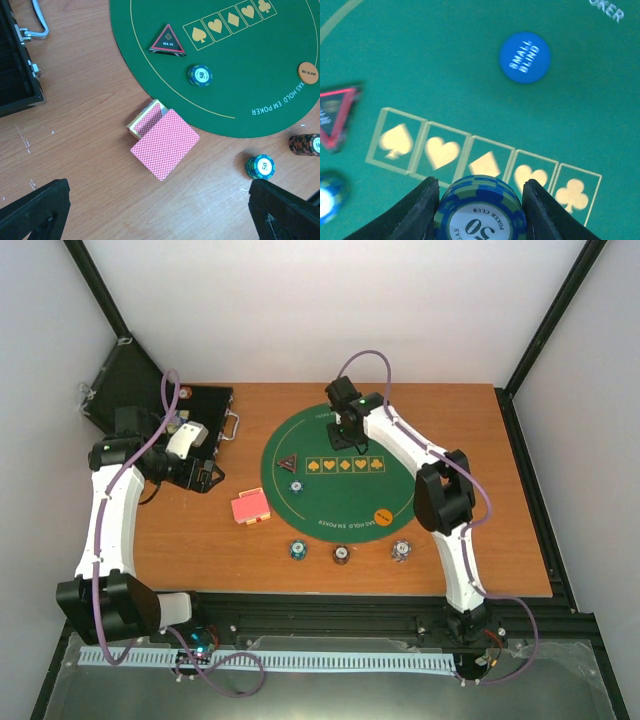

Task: Distribute texas hold em gaming equipment

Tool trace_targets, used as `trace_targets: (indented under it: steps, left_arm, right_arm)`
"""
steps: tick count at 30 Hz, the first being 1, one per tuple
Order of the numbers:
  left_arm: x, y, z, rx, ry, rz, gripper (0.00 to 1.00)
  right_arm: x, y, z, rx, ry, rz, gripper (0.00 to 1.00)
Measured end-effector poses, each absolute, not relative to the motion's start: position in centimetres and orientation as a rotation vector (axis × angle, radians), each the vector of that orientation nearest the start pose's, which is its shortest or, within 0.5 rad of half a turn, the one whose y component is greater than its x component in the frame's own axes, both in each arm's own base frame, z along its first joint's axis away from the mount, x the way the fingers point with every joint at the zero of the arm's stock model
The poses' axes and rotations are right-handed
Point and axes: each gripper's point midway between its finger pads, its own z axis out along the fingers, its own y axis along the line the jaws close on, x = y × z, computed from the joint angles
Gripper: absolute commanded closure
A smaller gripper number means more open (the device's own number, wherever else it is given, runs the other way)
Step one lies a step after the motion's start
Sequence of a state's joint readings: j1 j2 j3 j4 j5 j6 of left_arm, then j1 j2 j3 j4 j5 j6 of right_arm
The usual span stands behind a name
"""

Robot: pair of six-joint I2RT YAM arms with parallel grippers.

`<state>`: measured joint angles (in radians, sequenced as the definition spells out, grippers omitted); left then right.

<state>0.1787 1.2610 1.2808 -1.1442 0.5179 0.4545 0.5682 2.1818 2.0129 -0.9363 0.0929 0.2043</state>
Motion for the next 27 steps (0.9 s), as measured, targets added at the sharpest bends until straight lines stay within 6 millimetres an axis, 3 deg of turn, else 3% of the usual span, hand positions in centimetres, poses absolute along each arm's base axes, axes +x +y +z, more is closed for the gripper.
trace_targets:
  steps: [6,10,20,27]
  left_arm:
    - [29.6,-3.5,23.0,0.505,2.476,-0.472,0.00]
    - [29.7,-3.5,22.9,0.513,2.476,-0.479,0.00]
    - [29.9,-3.9,22.6,0.518,2.478,-0.516,0.00]
    - [30.0,-3.9,22.4,0.517,2.482,-0.524,0.00]
  right_arm:
    - [49.5,24.1,7.0,-0.391,2.735,0.050,0.73]
    - [50.9,22.7,4.8,-0.355,2.768,0.045,0.72]
    - [51.9,22.4,2.3,-0.344,2.798,0.054,0.71]
    - [52.7,23.2,2.4,-0.344,2.777,0.090,0.70]
